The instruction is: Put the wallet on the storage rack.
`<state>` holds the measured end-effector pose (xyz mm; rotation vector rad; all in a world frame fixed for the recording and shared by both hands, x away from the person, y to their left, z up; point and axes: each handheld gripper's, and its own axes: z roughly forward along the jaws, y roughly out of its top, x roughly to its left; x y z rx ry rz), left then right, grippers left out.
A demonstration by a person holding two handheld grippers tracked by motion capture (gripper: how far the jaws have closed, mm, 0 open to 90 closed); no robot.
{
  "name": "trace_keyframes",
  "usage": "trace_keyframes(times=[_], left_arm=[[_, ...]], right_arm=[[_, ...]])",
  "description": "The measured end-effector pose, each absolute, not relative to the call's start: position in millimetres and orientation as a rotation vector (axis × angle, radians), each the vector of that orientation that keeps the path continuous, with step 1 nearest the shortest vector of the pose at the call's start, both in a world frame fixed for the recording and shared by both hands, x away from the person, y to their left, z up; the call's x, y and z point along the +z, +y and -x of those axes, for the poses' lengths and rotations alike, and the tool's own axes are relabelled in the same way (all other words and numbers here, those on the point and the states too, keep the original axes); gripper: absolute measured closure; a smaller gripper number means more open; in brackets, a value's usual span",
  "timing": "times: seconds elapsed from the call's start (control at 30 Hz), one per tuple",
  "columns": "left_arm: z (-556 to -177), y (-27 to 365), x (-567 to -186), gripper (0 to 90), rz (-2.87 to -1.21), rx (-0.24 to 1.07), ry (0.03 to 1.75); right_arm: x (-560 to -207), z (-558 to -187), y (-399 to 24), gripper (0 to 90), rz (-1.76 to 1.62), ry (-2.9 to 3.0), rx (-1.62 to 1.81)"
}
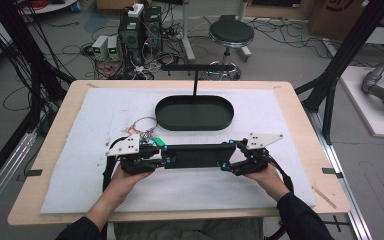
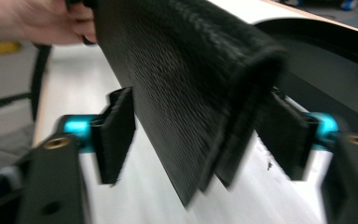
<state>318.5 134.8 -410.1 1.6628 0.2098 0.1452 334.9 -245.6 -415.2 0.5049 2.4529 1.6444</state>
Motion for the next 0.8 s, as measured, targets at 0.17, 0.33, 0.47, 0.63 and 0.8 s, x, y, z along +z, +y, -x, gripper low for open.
trace_keyframes(times=[0.17,0.33,0.47,0.63,0.8], left_arm=[[-317.3,137.2,-409.5,75.8,-1.675,0.158,0.202],[-317.7,138.4,-409.7,75.7,-1.665,0.162,0.210],[-319.3,140.5,-409.9,74.2,-1.659,0.171,0.242],[-321.0,143.1,-410.0,67.9,-1.678,0.206,0.277],[-322.1,145.4,-408.9,53.5,-1.702,0.248,0.348]], right_arm=[[-413.2,-331.8,-240.1,45.5,-0.463,2.454,1.675],[-411.3,-334.1,-244.8,56.8,-0.463,2.449,1.720],[-408.3,-332.4,-247.2,67.9,-0.416,2.448,1.728],[-404.4,-327.2,-246.2,74.2,-0.345,2.439,1.739],[-402.5,-326.0,-246.4,74.8,-0.331,2.427,1.708]])
